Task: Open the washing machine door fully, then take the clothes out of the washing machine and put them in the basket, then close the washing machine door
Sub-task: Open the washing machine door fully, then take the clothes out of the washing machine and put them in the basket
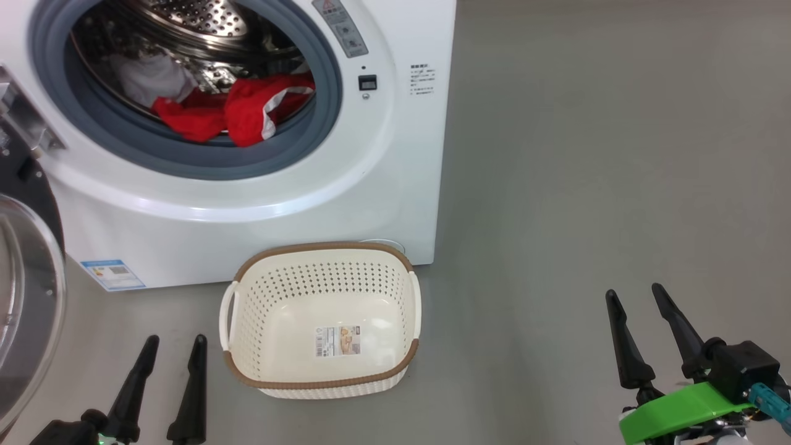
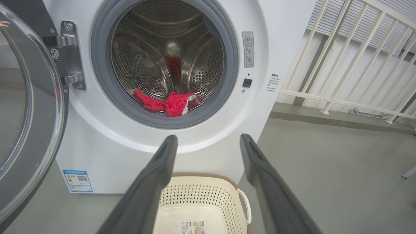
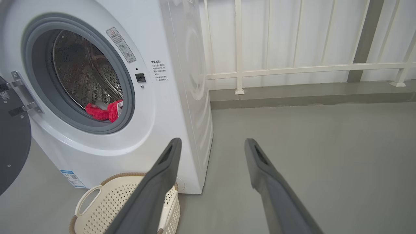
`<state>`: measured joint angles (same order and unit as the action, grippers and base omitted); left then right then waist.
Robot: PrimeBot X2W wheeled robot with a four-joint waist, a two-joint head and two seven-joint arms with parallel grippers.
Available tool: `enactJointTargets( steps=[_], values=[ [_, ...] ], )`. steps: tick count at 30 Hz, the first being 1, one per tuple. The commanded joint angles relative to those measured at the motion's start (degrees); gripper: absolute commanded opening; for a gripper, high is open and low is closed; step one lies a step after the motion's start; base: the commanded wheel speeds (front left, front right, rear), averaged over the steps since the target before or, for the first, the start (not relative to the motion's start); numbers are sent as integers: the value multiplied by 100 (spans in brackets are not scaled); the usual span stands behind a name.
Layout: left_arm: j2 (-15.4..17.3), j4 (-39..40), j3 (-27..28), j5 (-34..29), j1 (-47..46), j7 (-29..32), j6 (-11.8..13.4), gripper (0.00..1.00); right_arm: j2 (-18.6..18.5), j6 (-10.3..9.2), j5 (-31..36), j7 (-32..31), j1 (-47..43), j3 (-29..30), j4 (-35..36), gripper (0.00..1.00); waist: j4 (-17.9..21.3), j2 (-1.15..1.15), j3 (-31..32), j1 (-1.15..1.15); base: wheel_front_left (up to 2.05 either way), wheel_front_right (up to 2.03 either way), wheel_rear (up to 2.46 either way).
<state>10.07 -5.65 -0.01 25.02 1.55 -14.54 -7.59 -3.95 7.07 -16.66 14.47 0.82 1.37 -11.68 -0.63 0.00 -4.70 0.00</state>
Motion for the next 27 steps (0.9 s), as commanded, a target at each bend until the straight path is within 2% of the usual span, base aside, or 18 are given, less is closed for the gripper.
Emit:
enactJointTargets(
  steps=[1,27],
  values=[
    [159,178,168,47,-64,-46,10,100,-46,42,-12,52,-18,-68,171,100,62,0,-40,0,0,0,0],
    [282,198,261,212,-133,-46,10,100,9,42,35,52,64,-17,195,100,27,0,-107,0,0,0,0]
  ],
)
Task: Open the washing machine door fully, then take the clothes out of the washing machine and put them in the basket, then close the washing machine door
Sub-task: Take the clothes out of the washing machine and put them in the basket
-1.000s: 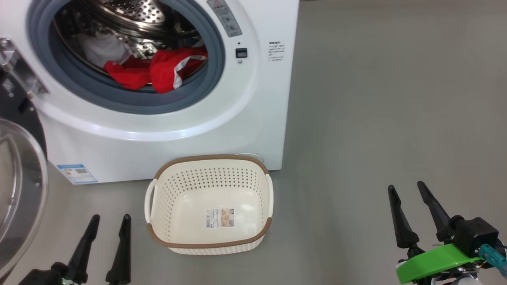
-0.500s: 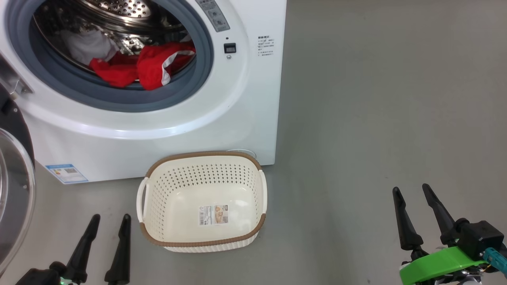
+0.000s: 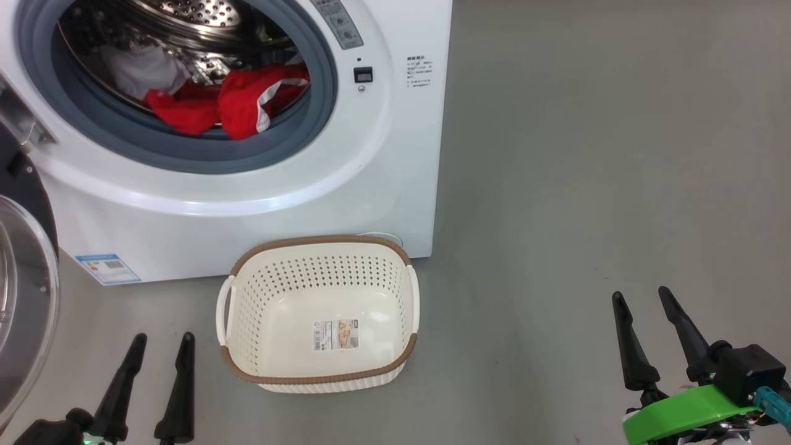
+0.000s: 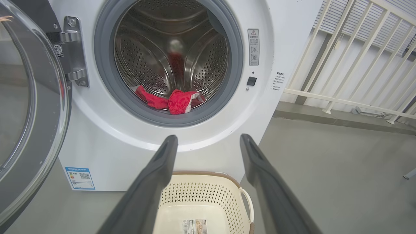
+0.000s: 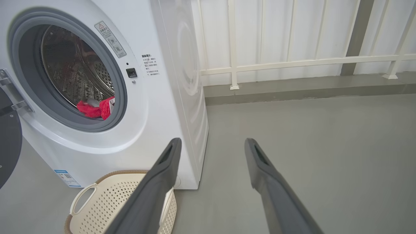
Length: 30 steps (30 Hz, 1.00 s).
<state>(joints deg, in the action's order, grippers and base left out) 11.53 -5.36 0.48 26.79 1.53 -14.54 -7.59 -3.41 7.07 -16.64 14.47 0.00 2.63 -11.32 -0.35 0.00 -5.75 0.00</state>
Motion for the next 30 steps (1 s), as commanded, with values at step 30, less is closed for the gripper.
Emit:
enactJointTargets(
  steps=[30],
  values=[
    [193,108,140,66,-222,-46,10,100,-29,42,21,52,149,-223,161,100,-40,0,-35,0,94,-95,1]
  ],
)
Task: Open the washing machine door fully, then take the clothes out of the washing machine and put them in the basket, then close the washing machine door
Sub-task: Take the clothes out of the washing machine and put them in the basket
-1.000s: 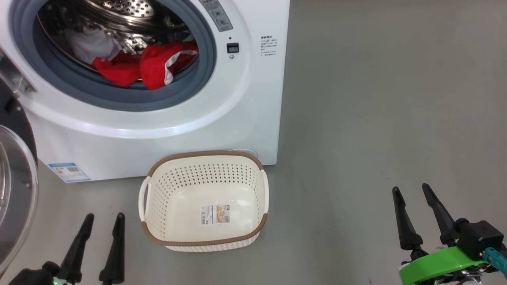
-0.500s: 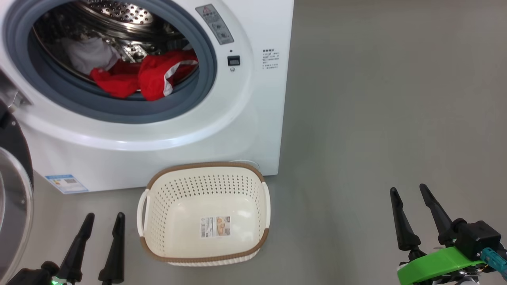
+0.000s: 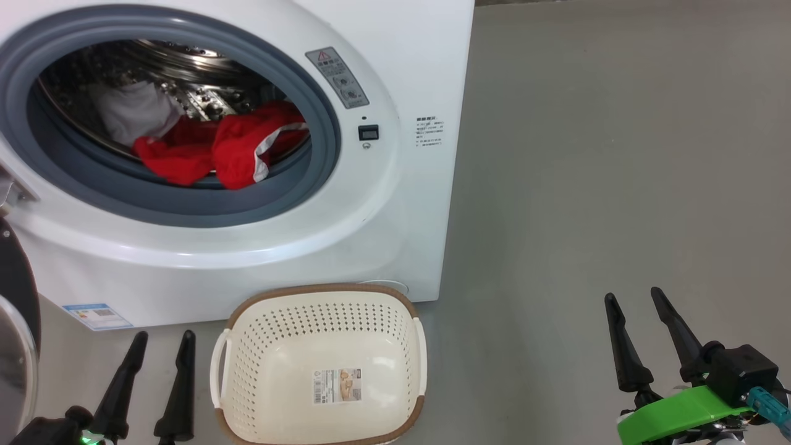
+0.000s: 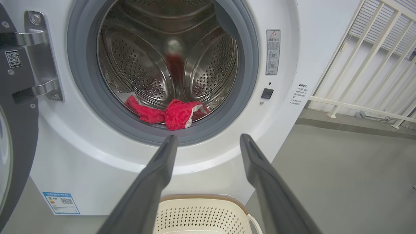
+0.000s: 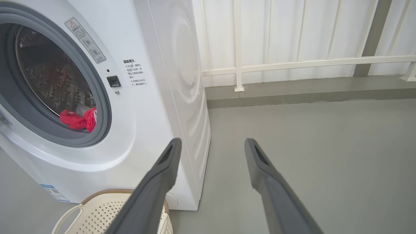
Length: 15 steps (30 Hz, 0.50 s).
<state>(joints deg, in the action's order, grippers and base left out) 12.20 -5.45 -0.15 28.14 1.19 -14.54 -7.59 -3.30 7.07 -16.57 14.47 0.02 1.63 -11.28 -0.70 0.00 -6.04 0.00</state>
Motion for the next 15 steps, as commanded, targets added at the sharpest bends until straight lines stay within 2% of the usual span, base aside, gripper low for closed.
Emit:
enactJointTargets(
  steps=[1,15],
  values=[
    [123,121,203,-69,-189,-46,10,100,-40,42,14,52,148,-123,155,100,-7,0,-9,0,21,-21,0],
    [138,-47,137,-96,-215,-46,10,100,-26,42,36,52,195,-143,156,100,5,0,-136,0,2,-2,0]
  ],
)
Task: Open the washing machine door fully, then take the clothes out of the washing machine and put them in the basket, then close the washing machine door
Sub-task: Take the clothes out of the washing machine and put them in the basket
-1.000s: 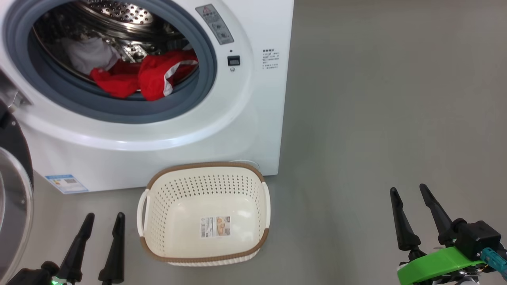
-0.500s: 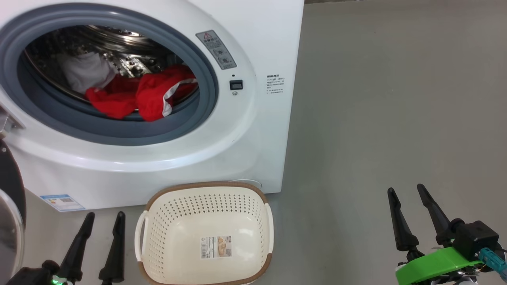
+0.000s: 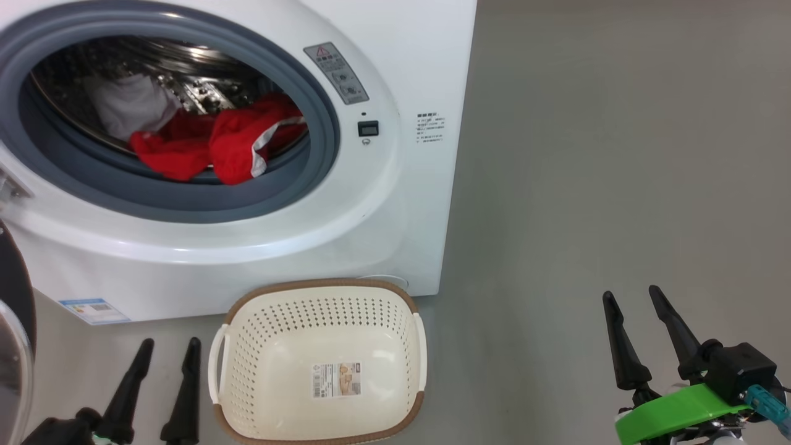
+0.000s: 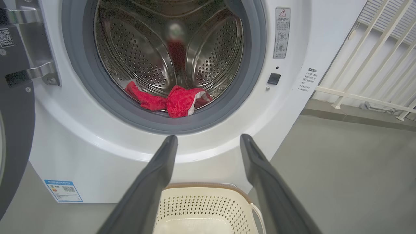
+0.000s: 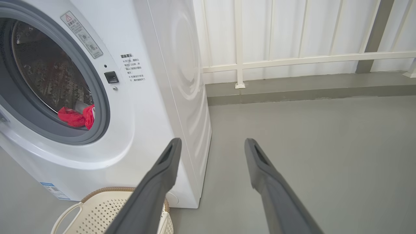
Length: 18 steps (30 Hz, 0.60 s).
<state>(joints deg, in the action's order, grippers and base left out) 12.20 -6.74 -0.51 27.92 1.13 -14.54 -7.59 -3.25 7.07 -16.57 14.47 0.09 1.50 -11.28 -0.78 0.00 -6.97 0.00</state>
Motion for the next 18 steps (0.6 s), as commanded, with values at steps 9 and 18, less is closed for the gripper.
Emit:
enactJointTargets(
  steps=[9,18],
  values=[
    [218,-898,60,-185,-1220,-46,10,100,10,42,86,52,444,-113,218,100,86,0,-621,0,0,0,0],
    [518,-2067,-377,-175,-3191,-46,10,100,35,42,18,52,880,-150,377,100,305,0,-1672,0,0,0,0]
  ],
)
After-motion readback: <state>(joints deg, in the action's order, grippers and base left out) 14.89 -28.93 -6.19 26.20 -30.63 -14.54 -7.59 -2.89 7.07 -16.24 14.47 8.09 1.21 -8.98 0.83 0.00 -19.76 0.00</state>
